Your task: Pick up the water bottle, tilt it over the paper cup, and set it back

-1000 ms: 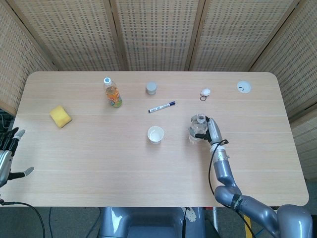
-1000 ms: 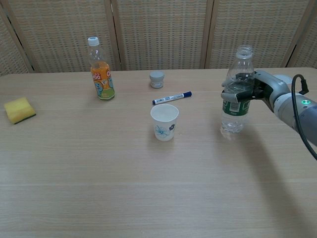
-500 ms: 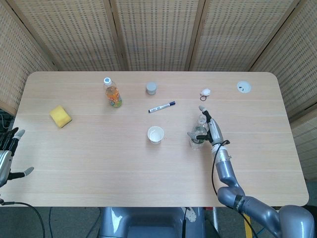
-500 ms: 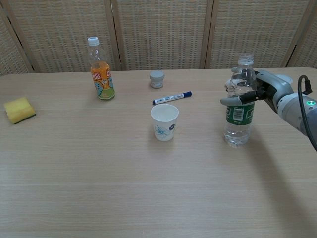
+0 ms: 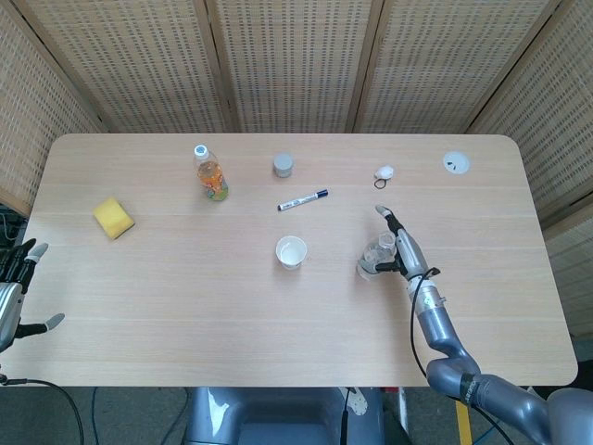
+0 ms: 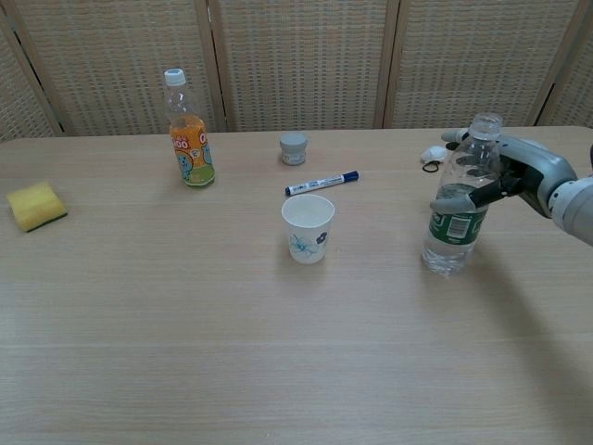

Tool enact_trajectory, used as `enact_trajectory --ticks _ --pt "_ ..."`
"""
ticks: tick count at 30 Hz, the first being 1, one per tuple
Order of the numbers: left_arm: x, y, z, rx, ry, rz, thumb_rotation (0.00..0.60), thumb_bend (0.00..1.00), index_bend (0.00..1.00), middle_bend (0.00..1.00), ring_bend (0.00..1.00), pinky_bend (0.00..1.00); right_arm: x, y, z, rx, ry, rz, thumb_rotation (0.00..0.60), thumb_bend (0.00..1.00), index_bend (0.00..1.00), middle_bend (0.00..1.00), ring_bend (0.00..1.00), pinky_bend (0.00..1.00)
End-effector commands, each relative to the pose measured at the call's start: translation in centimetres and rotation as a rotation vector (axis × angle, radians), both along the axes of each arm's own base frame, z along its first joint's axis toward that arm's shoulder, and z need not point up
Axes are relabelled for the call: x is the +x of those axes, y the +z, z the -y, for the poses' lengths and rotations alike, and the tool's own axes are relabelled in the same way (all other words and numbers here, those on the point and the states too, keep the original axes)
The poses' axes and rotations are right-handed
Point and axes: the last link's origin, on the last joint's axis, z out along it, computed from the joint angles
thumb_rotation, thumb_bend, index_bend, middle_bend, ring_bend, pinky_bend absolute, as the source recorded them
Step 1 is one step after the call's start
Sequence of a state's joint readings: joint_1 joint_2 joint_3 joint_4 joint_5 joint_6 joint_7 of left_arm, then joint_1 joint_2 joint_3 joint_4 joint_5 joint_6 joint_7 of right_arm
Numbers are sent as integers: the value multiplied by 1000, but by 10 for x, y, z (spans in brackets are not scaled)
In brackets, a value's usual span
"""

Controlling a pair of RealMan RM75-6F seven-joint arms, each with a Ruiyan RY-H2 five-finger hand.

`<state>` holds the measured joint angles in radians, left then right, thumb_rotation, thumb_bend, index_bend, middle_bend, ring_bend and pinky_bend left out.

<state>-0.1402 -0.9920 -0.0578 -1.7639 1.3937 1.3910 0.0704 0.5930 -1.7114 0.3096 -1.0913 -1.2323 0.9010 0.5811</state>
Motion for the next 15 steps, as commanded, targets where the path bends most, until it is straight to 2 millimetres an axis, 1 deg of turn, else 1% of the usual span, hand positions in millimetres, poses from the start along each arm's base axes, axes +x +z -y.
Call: enact_trajectory --ticks 1,5,11,15 --pt "0 1 0 1 -2 2 600 0 0 0 0 0 -7 5 -9 17 19 -37 600 0 0 0 0 0" --pt "1 2 1 3 -5 7 600 0 0 0 0 0 -13 15 -18 43 33 -66 600 0 0 0 0 0" --pt "3 5 4 10 -17 14 600 0 0 0 0 0 -21 40 -33 60 66 -133 600 0 0 0 0 0" --pt "3 6 7 14 -23 14 600 0 0 0 0 0 -36 58 -46 38 113 -295 600 0 0 0 0 0"
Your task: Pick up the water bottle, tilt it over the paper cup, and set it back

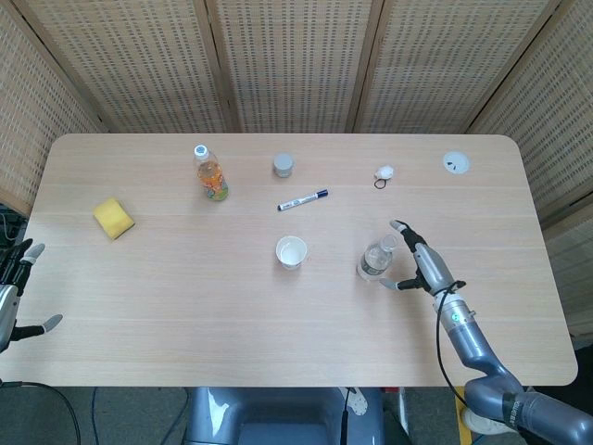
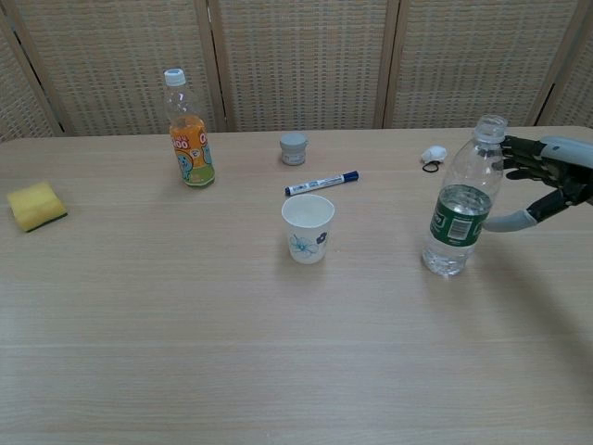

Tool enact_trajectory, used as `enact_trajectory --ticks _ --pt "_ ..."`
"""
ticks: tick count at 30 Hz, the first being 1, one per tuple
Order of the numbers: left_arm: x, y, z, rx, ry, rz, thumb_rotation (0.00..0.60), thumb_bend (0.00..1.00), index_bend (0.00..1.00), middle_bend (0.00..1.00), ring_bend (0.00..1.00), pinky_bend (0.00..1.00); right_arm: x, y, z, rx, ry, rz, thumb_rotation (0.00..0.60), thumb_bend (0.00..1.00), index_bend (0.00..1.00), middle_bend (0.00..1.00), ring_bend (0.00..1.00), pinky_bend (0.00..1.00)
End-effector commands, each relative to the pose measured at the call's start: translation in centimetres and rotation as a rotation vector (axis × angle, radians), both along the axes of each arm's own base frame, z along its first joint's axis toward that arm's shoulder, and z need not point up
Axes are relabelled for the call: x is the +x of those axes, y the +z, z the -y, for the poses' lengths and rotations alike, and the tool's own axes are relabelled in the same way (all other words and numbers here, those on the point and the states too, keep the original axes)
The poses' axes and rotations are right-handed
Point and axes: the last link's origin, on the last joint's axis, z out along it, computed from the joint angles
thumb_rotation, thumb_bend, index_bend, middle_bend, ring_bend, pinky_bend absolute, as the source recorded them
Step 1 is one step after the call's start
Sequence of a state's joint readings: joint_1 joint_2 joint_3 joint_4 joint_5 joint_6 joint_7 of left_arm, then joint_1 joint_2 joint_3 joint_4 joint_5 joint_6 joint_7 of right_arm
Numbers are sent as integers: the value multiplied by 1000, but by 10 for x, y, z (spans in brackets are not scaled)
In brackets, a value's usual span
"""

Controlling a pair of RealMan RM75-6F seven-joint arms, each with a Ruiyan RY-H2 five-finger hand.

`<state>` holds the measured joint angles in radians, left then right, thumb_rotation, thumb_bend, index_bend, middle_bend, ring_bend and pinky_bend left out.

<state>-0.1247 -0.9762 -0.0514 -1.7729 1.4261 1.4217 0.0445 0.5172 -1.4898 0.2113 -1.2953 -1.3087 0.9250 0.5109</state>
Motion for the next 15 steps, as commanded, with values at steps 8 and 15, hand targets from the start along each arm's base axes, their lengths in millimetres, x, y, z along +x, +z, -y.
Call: enact_trajectory --ticks 8,15 --pt "2 2 7 11 -16 1 600 0 0 0 0 0 -54 71 -64 -187 55 -452 600 0 0 0 0 0" --pt "4 -1 12 7 -26 -10 600 0 0 0 0 0 -62 103 -103 -292 70 -499 600 0 0 0 0 0"
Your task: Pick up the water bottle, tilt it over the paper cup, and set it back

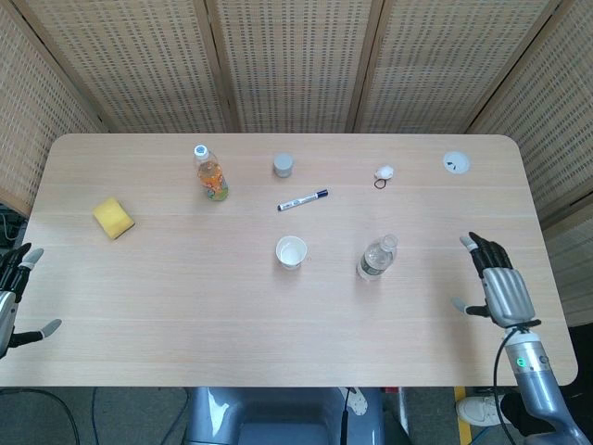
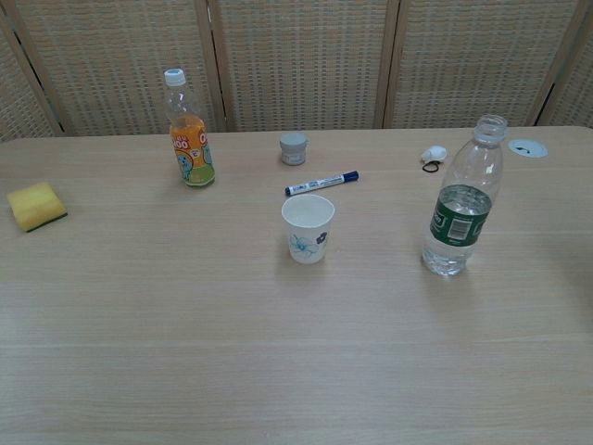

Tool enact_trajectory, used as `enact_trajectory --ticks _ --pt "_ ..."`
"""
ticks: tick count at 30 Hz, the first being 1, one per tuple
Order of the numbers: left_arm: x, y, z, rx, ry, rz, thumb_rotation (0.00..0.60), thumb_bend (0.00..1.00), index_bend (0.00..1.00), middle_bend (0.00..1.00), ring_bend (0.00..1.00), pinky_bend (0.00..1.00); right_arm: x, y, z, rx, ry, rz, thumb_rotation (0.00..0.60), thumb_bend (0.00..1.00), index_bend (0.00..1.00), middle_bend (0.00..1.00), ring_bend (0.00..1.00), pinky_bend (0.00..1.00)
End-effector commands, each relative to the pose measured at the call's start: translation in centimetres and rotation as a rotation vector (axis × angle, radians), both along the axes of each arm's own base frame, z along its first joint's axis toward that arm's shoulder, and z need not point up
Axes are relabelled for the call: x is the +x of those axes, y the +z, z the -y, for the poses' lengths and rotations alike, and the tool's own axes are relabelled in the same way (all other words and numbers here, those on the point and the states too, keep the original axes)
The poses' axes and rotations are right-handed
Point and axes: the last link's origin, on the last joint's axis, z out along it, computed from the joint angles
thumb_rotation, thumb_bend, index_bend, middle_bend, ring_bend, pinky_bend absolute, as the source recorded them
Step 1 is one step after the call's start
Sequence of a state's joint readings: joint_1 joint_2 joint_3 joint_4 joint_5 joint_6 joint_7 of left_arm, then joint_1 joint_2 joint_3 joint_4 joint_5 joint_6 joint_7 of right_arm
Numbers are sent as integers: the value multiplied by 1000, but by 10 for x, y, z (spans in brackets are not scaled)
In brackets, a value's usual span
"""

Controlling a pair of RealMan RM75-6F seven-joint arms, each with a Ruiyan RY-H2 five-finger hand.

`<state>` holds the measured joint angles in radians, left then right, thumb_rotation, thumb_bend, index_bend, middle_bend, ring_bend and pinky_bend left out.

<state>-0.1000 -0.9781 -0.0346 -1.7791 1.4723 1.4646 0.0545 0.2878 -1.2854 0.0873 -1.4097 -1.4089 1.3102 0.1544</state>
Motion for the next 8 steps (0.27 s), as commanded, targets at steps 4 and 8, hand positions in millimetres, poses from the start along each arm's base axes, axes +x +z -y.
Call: enact_trajectory --ticks 4,8 --pt "1 -4 4 -1 -7 -16 600 0 0 0 0 0 2 28 -46 -55 1 -122 600 0 0 0 0 0" --pt "1 -7 6 -4 -5 -24 600 0 0 0 0 0 12 33 -57 -85 0 -167 600 0 0 0 0 0"
